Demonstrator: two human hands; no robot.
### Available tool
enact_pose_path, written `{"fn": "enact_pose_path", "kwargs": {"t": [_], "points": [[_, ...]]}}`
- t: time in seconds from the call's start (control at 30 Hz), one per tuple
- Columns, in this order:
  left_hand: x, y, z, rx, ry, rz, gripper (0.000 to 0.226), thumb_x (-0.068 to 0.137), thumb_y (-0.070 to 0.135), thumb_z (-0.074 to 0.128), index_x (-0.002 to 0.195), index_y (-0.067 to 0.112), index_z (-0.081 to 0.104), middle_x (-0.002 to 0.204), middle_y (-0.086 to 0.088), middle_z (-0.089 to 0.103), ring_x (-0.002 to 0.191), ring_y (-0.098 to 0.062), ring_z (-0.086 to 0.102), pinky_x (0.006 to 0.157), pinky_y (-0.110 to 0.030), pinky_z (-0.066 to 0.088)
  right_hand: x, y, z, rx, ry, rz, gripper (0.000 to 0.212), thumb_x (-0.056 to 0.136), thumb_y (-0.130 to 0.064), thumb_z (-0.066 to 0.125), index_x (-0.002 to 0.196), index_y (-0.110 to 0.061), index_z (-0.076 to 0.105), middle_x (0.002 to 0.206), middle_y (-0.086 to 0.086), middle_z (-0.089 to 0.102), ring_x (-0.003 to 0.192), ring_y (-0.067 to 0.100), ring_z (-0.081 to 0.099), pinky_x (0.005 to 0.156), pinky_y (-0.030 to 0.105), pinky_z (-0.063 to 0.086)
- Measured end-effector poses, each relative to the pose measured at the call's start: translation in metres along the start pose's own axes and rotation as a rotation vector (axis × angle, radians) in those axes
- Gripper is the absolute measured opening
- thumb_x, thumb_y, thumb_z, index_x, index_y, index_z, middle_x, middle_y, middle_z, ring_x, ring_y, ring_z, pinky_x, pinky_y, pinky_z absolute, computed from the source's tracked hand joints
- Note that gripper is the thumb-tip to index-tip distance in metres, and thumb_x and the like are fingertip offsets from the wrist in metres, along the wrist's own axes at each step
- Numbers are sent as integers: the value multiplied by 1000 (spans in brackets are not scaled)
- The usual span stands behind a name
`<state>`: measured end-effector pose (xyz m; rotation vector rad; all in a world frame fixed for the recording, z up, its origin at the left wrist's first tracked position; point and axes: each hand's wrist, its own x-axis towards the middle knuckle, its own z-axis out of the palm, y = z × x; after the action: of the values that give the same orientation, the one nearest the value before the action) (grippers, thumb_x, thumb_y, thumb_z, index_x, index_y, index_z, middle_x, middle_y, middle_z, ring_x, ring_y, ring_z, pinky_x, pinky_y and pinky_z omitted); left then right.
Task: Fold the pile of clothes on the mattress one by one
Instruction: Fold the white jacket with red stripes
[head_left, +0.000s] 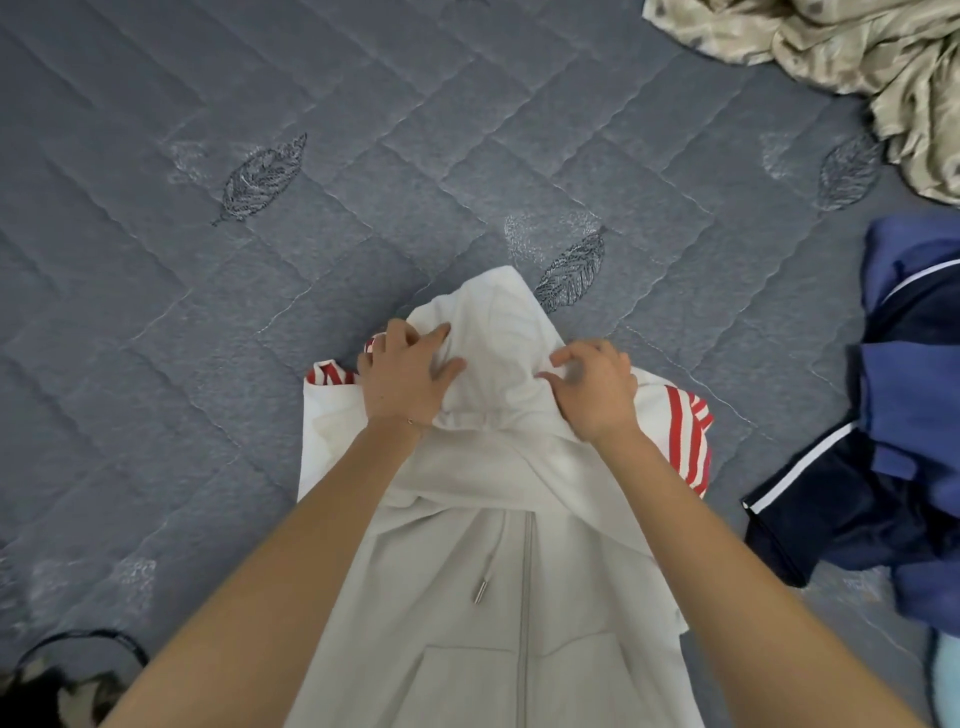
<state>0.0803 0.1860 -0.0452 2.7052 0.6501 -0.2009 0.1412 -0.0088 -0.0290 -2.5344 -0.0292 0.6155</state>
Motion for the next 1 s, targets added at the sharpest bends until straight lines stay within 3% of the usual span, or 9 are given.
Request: {"fn": "enact_pose_path", "kwargs": {"t": [0.07, 0.27, 0.37, 0.47, 0.6, 0.73, 0.8, 0.9, 1.0], "points": [[-4, 1, -1, -123, 47, -21, 33, 92, 38, 59, 122, 26, 65, 111, -8, 53, 107, -29, 49, 94, -42, 35, -2, -2, 1, 68, 19, 10, 10, 85, -28, 69, 87, -23, 60, 116, 2, 58, 114, 26, 49, 90, 36, 31], [-3, -2, -18, -403, 164, -49, 10, 90, 16, 63, 92, 11, 72, 113, -6, 62, 111, -28, 51, 98, -40, 38, -11, -7, -13, 293, 162, 50, 30, 91, -23, 58, 69, -27, 37, 75, -2, 57, 87, 28, 53, 85, 40, 42], [1, -5, -31, -594, 127, -15, 10, 96, 10, 52, 93, 7, 60, 126, -5, 61, 116, -23, 53, 109, -43, 32, -10, -13, -28, 483, 161, 66, 28, 94, -17, 50, 73, -25, 35, 67, -6, 45, 69, 16, 45, 71, 33, 36], [6, -1, -44, -872, -36, -43, 7, 99, 16, 49, 103, 14, 54, 121, 3, 61, 109, -6, 52, 95, -22, 41, -14, -27, -43, 595, 66, -4, 27, 98, -13, 46, 76, -23, 34, 61, -6, 40, 55, 8, 36, 57, 28, 33], [13, 14, -47, -1002, -316, -88, 58, 96, 35, 53, 147, 22, 29, 130, 13, 48, 118, 2, 44, 97, -15, 32, -26, -41, -54, 700, -154, -146, 23, 101, -10, 44, 81, -20, 37, 43, -14, 33, 38, 0, 24, 38, 15, 22], [19, 30, -44, -883, -363, -114, 72, 90, 47, 58, 150, 20, 25, 131, 12, 43, 122, -5, 42, 102, -22, 30, -36, -40, -60, 770, -239, -161, 20, 99, -7, 49, 82, -16, 42, 52, -6, 36, 40, 1, 26, 39, 17, 20], [25, 31, -44, -790, -344, -71, 60, 91, 44, 59, 141, 15, 41, 137, 1, 48, 128, -18, 45, 110, -34, 33, -37, -37, -61, 774, -252, -143, 20, 98, -7, 51, 82, -16, 44, 51, -7, 39, 41, 4, 28, 40, 18, 21], [22, 36, -50, -756, -357, 10, 44, 86, 46, 65, 114, 12, 60, 116, -2, 61, 117, -26, 54, 104, -44, 40, -36, -28, -61, 850, -237, -110, 18, 97, -8, 52, 83, -17, 45, 53, -6, 44, 49, 13, 33, 47, 27, 24], [17, 41, -53, -712, -233, 143, 18, 80, 38, 65, 84, 21, 58, 97, 6, 63, 103, -23, 58, 104, -46, 35, -33, -22, -56, 791, -201, -75, 17, 89, -19, 66, 99, -23, 52, 56, -10, 42, 54, 12, 36, 52, 30, 28]]}}
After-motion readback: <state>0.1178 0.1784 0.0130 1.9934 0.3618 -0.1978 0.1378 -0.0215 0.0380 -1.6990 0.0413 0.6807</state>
